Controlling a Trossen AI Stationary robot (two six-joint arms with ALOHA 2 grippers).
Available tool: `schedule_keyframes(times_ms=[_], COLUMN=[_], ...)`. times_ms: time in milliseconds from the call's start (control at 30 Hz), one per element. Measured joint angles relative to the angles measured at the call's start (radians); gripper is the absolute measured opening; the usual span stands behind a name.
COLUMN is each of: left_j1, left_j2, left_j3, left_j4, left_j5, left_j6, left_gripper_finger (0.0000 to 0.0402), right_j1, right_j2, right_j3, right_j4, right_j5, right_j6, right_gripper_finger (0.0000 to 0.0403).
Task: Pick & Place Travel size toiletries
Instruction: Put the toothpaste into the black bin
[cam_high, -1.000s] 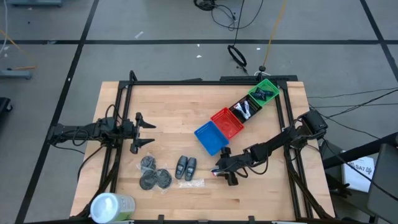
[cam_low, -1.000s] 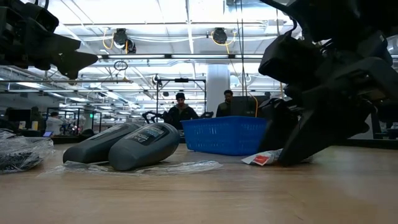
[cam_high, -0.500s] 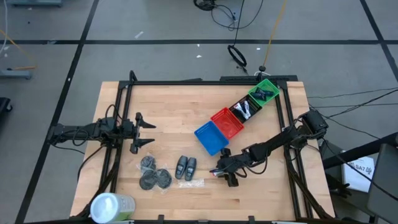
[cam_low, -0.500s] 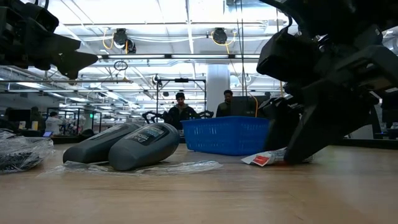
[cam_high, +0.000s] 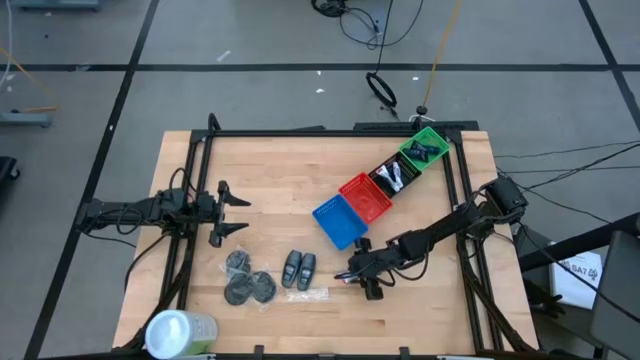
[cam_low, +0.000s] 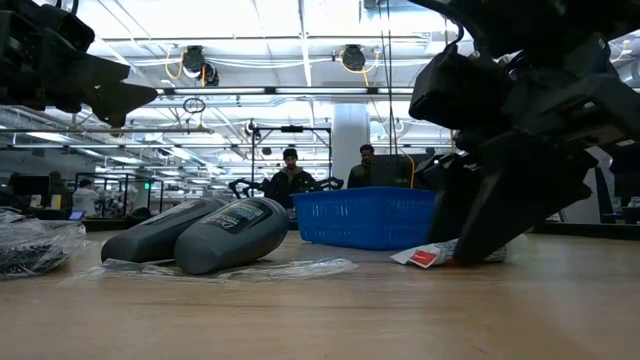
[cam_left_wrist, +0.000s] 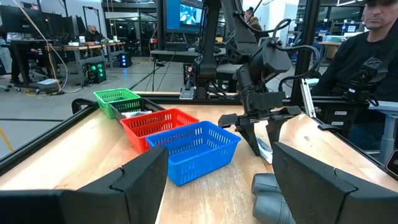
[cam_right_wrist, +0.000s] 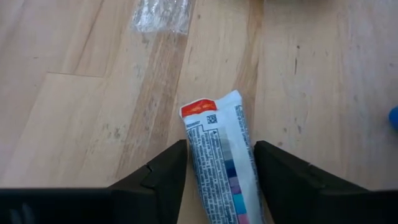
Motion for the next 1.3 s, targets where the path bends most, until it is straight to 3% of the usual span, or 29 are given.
schedule_keyframes(times_ms=[500, 1100, 1300], left_j1=[0.000, 0.000, 0.000], left_j2=[0.000, 0.000, 0.000], left_j3=[0.000, 0.000, 0.000], left_j4=[0.000, 0.000, 0.000], left_j5=[0.000, 0.000, 0.000], left_j6=[0.000, 0.000, 0.000], left_gripper_finger=[0.0283, 0.0283, 0.0283], right_j1=[0.001, 0.001, 0.001], right_j2=[0.000, 0.000, -0.056], right_j3=[0.000, 0.000, -0.001], right_j4=[0.002, 0.007, 0.015], right_j5=[-0.005, -0.004, -0.005], right_j6=[-0.003, -0.004, -0.020], right_gripper_finger=[0.0123, 0.0116, 0.0116])
